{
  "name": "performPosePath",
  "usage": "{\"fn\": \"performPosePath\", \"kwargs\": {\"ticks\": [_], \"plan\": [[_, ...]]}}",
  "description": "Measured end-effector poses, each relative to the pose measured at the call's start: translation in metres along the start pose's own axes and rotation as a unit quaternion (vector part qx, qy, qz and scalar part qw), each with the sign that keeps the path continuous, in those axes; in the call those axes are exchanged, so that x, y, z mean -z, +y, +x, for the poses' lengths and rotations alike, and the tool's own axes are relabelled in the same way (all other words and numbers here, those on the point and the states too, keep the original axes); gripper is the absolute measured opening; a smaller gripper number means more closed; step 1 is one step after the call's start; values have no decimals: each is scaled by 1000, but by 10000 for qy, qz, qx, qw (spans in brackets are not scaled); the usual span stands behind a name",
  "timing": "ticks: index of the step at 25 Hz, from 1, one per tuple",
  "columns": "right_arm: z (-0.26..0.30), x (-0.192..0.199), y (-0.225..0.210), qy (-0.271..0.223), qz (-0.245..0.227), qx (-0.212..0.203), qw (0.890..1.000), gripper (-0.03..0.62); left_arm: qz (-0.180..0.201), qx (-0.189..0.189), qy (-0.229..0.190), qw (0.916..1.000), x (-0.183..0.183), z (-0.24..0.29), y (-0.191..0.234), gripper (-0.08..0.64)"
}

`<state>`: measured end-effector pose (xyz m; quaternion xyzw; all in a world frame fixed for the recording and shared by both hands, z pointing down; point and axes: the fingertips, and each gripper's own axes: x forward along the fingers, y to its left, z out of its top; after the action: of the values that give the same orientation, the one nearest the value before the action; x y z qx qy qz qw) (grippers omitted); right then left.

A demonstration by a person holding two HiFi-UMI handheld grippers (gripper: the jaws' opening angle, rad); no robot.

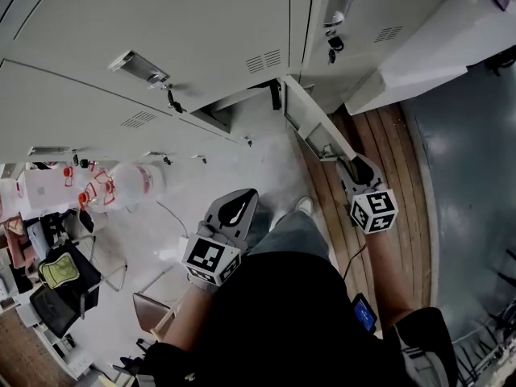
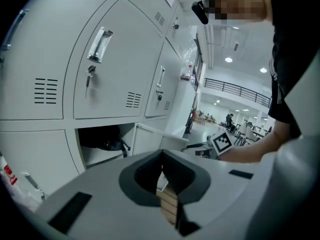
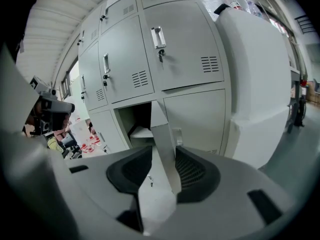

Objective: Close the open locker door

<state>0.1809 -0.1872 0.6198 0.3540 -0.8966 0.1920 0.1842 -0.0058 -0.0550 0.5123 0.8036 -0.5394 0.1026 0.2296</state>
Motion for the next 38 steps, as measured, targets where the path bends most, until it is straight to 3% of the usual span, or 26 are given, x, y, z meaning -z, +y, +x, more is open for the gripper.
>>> {"fn": "performPosePath", "kwargs": {"ticks": [14,29,38], "plan": [[31,13,110,320,-129,-417,9985,144,-180,90,-173,9996,6,-48,50,22],[101,-3,215,362,-431,-479,9973,167,-387,158,-303,9987,17,-107,133,22],[140,-18,244,345,-702,-735,9942,167,-481,-146,-448,9977,18,-134,157,22]]}}
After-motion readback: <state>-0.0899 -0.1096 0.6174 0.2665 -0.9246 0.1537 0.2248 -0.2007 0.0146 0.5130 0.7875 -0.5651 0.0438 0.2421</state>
